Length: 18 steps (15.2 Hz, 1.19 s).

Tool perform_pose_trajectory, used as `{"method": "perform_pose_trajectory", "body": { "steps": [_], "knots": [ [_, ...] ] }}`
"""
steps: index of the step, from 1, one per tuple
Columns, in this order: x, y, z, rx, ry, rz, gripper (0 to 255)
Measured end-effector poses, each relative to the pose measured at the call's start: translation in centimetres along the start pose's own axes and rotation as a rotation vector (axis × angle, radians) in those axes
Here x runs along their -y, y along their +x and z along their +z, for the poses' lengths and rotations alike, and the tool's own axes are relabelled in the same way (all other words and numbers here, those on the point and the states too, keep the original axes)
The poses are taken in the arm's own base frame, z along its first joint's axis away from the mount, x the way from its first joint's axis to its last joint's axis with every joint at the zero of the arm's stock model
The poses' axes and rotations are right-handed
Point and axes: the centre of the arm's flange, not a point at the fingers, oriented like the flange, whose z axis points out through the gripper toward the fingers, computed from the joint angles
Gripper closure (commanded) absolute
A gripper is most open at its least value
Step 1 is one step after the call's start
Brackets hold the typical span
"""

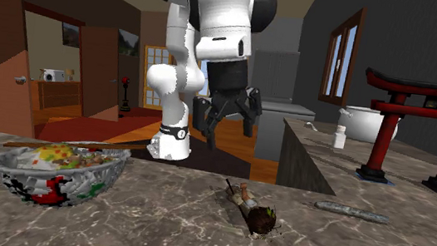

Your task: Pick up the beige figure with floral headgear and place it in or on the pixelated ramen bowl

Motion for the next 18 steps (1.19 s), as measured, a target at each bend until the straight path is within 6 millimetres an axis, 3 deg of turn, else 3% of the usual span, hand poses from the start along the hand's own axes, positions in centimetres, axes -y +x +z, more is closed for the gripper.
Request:
{"method": "perform_pose_trajectory", "body": {
  "steps": [7, 8, 17, 18],
  "knots": [
    [0.03, 0.18, 0.55, -0.001, 0.0, 0.0, 0],
    [0.03, 0.18, 0.55, -0.001, 0.0, 0.0, 255],
    [0.03, 0.18, 0.55, -0.001, 0.0, 0.0, 255],
    [0.03, 0.18, 0.55, -0.001, 0.0, 0.0, 0]
  ]
}}
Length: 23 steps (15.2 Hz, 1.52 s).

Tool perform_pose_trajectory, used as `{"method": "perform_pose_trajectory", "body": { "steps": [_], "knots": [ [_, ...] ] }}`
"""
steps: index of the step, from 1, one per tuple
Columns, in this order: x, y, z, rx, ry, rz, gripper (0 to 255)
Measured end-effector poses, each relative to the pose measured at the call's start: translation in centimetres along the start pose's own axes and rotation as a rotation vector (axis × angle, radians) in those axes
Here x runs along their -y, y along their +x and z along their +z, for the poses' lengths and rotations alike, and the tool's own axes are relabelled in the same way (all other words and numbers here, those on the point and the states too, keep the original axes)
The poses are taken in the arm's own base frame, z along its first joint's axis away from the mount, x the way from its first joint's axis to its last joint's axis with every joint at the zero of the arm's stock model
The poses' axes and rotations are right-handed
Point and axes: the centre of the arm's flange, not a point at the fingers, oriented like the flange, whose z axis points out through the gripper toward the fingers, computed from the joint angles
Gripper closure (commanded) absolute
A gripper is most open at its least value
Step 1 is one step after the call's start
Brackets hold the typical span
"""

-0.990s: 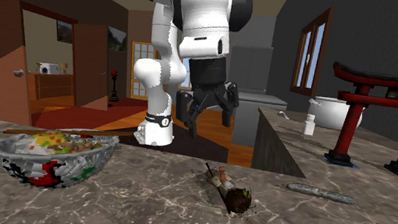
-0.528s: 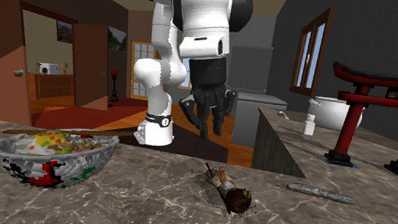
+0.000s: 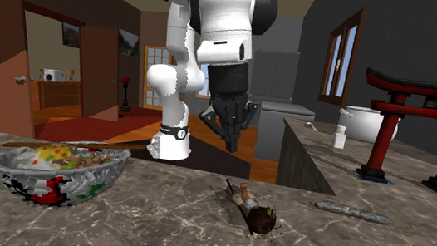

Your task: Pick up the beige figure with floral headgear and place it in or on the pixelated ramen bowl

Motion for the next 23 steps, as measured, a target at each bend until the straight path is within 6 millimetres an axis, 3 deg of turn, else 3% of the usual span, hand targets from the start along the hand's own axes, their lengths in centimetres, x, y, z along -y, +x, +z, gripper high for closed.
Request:
{"method": "perform_pose_trajectory", "body": {
  "steps": [4, 9, 11, 18, 23],
  "knots": [
    [-1.6, 2.1, 0.8, -0.012, 0.038, 0.037, 0],
    [-5.6, 7.3, 2.3, -0.043, 0.131, 0.126, 0],
    [-6.7, 8.5, 3.2, -0.051, 0.154, 0.148, 0],
    [-6.5, 9.1, 6.8, -0.054, 0.163, 0.154, 0],
    [-6.5, 9.0, 7.1, -0.054, 0.163, 0.154, 0]
  ]
}}
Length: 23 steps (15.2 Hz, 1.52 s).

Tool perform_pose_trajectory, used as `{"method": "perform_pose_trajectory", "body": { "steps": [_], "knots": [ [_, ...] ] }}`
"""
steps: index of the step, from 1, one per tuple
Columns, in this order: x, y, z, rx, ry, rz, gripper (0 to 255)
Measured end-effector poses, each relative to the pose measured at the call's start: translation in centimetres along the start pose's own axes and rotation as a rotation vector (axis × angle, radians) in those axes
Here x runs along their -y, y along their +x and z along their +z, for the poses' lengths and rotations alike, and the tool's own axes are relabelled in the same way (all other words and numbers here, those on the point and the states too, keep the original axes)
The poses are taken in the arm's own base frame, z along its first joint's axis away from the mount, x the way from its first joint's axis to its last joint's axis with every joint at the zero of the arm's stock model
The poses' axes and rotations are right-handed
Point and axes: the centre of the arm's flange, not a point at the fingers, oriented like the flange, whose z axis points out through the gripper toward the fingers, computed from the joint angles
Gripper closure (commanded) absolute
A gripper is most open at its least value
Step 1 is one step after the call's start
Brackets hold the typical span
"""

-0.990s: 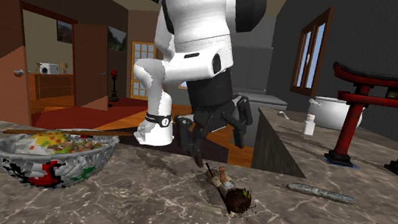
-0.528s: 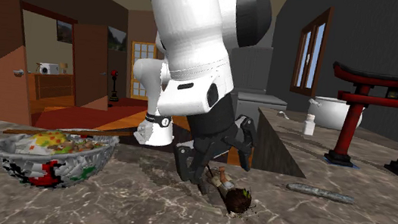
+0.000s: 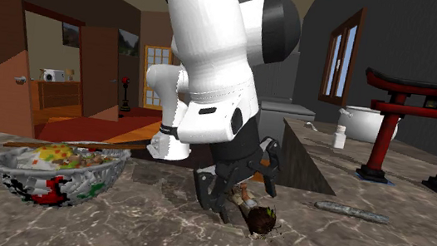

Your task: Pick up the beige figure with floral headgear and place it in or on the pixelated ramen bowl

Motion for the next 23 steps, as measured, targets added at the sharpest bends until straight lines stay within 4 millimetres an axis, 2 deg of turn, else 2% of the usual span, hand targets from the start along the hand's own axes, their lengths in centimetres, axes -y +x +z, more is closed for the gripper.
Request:
{"method": "perform_pose_trajectory", "body": {
  "steps": [1, 2, 13, 23],
  "knots": [
    [0.0, 0.0, 0.0, 0.0, 0.0, 0.0, 0],
    [0.0, 0.0, 0.0, 0.0, 0.0, 0.0, 255],
    [0.0, 0.0, -0.2, 0.0, 0.0, 0.0, 255],
    [1.9, 0.0, -4.9, 0.0, 0.0, 0.0, 255]
  ]
}}
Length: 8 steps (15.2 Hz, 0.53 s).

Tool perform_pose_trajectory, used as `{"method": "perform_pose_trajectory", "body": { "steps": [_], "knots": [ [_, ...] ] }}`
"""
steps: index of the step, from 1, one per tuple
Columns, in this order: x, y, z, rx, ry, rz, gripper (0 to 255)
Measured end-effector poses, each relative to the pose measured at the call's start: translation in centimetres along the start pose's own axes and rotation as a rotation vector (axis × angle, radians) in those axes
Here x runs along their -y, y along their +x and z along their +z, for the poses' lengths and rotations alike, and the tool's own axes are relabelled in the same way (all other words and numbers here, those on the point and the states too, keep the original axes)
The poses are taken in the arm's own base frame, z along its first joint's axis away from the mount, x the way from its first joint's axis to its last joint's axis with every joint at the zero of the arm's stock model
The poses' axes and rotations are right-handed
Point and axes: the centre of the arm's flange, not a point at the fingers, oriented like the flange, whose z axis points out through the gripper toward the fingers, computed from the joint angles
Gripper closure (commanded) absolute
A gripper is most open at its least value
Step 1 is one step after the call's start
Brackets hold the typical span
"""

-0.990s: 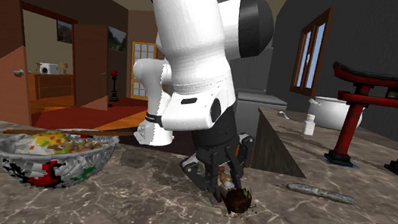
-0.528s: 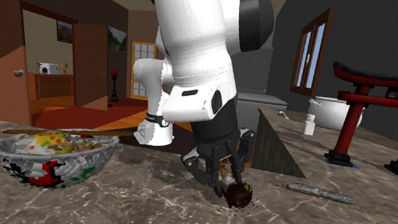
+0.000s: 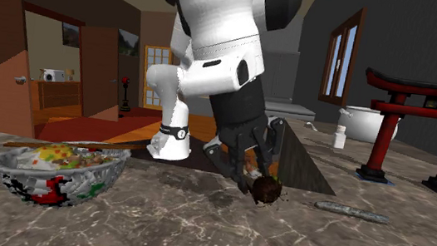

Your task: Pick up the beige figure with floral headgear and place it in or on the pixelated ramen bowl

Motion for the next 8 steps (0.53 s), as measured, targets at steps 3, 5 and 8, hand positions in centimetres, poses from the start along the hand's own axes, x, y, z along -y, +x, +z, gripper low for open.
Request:
{"method": "perform_pose_trajectory", "body": {
  "steps": [3, 5, 8],
  "knots": [
    [0.5, 0.0, -1.4, 0.0, 0.0, 0.0, 255],
    [1.0, -0.2, -2.5, 0.0, 0.0, 0.0, 255],
    [1.5, -0.1, -3.9, 0.0, 0.0, 0.0, 255]
  ]
}}
